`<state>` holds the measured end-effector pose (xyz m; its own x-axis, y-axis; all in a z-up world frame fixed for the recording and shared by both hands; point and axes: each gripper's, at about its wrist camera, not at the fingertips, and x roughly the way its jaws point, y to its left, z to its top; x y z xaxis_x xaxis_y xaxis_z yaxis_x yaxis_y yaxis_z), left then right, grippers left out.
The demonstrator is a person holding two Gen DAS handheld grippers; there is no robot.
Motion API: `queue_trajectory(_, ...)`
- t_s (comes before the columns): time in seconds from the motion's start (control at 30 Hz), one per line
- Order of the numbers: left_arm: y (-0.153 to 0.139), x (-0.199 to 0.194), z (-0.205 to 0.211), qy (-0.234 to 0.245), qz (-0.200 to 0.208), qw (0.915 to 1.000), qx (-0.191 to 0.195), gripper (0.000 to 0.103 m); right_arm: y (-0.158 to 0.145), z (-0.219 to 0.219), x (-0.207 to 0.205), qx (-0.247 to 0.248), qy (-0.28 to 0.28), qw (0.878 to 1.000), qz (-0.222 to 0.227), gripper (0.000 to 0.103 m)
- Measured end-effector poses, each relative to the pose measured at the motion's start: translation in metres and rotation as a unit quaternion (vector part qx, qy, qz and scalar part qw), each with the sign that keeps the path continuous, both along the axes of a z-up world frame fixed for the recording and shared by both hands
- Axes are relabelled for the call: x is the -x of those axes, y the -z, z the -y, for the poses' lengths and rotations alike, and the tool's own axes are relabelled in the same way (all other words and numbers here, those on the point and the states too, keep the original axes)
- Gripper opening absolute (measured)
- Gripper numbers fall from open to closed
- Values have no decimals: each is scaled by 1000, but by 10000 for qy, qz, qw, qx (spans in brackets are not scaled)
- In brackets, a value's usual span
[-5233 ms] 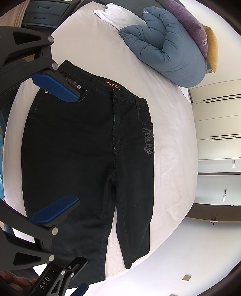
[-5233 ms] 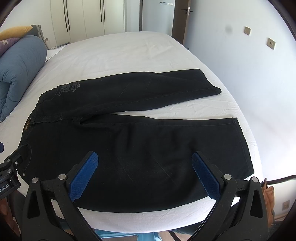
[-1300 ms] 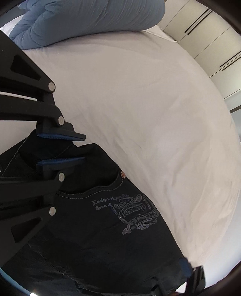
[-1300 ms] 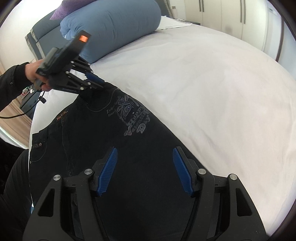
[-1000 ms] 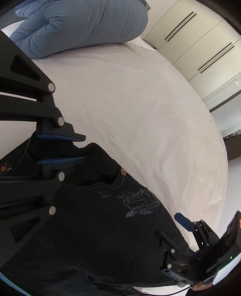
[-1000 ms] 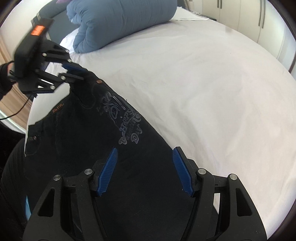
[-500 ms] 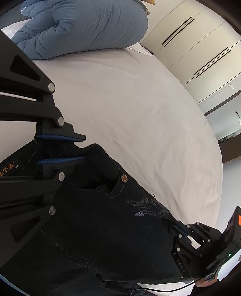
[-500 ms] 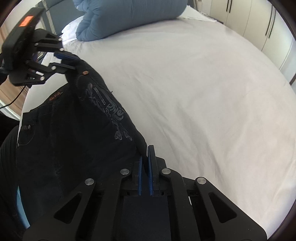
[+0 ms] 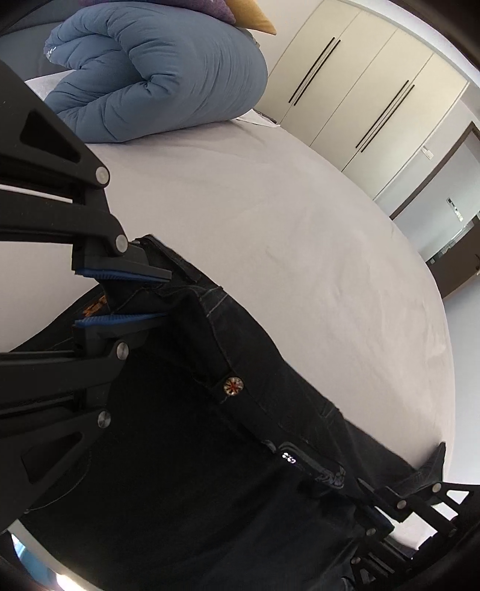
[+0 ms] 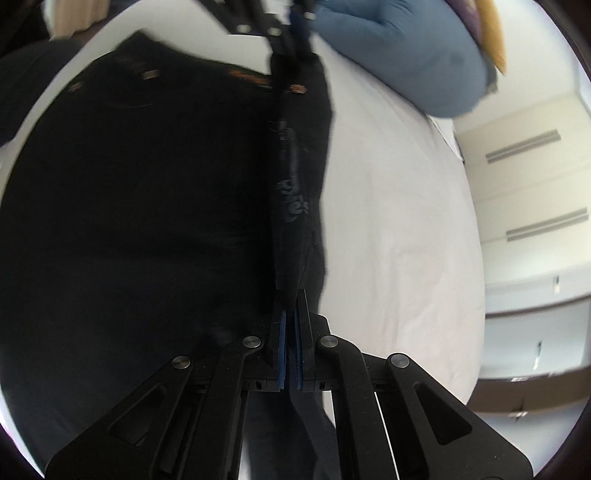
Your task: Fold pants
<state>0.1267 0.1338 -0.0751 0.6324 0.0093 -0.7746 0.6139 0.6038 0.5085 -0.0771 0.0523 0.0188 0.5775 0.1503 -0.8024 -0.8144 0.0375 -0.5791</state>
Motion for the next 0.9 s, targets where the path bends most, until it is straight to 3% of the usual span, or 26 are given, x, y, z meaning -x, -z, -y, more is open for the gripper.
queue_trajectory(0.3,48,85,-1,414,-240,9977,-487,16,61,-10,97,775,-516,9955,172,2)
queue_trajectory(0.63,50,123,-5,668,-8,9949,-753,16,85,-4,118,1086,-804,9895,511,2)
queue_trajectory(0.9,56,133,-24,734,-58,9936,-862,16,92,-7,136,1007,-921,9902,296,2)
